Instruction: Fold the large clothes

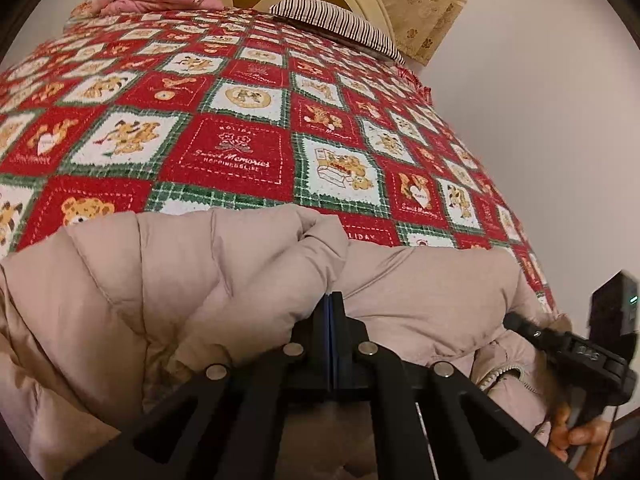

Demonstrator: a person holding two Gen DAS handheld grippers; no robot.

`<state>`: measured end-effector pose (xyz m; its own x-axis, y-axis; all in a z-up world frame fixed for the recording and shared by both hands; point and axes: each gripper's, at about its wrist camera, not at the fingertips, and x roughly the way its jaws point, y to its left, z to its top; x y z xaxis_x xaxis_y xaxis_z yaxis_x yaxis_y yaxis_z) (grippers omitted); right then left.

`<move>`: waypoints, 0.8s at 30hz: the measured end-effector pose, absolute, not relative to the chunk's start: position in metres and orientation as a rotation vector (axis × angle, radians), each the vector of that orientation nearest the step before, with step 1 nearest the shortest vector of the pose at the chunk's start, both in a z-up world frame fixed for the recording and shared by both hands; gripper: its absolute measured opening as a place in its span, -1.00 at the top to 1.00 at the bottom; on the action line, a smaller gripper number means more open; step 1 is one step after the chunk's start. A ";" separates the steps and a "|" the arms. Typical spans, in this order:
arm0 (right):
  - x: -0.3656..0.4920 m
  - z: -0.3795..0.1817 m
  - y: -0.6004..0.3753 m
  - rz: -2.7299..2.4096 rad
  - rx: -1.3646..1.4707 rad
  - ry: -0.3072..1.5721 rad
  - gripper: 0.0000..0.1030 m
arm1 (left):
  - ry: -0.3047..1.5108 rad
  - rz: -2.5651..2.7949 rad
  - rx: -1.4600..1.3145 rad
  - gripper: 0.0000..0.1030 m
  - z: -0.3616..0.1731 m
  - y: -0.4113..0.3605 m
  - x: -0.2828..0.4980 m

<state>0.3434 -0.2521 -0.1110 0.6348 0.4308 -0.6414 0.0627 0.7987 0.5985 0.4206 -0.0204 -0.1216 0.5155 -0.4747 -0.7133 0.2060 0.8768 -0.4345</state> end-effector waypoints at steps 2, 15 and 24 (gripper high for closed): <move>0.342 -0.119 -0.256 0.228 0.665 0.848 1.00 | 0.949 -0.436 -0.355 0.96 -0.126 -0.017 0.424; 0.292 -0.050 -0.261 0.205 0.625 0.731 0.57 | 0.909 -0.480 -0.442 0.96 -0.063 0.032 0.409; 0.072 0.024 -0.295 0.171 0.293 0.540 -0.29 | 0.740 -0.536 -0.254 0.96 -0.016 0.128 0.248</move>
